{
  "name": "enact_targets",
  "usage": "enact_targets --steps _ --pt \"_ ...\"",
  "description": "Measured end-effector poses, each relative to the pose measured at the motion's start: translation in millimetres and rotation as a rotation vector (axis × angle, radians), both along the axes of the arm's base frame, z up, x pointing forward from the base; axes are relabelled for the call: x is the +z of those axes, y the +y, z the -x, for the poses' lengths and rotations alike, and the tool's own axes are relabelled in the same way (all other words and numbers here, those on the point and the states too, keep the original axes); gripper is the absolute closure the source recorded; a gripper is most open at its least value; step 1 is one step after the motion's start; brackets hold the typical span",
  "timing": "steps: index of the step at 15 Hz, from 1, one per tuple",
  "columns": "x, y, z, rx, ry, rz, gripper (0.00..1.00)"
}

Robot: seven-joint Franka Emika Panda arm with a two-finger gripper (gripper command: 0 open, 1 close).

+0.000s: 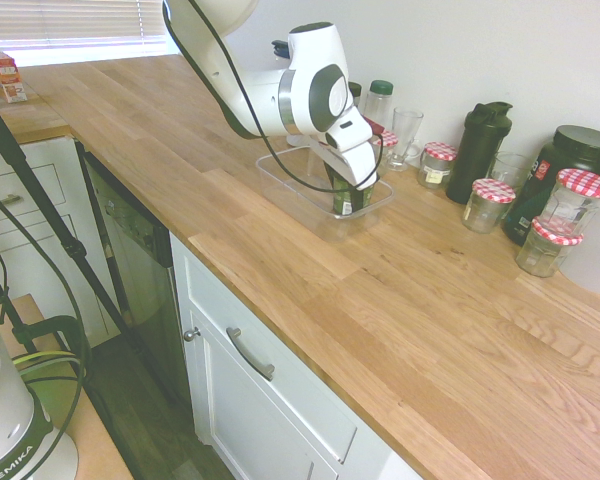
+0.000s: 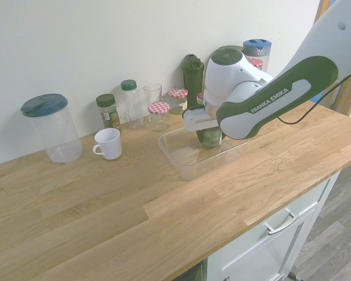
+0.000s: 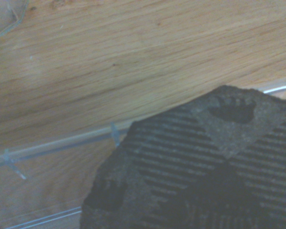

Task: Put the cereal into the container

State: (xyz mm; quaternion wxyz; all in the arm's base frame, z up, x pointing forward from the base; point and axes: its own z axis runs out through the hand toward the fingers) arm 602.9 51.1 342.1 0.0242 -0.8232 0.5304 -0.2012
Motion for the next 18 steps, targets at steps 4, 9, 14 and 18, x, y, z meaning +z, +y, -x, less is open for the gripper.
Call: enact_targets --steps 4,9,14,18 --pt "-2.0 2.3 -0.2 0.0 0.003 -0.011 0.0" --pt "-1.5 2.6 -0.6 0.001 -0.001 -0.015 0.0" --pt "-2.7 5.2 3.1 0.014 0.009 -0.022 0.0" --pt "10.8 6.3 16.6 0.018 -0.001 -0.026 0.0"
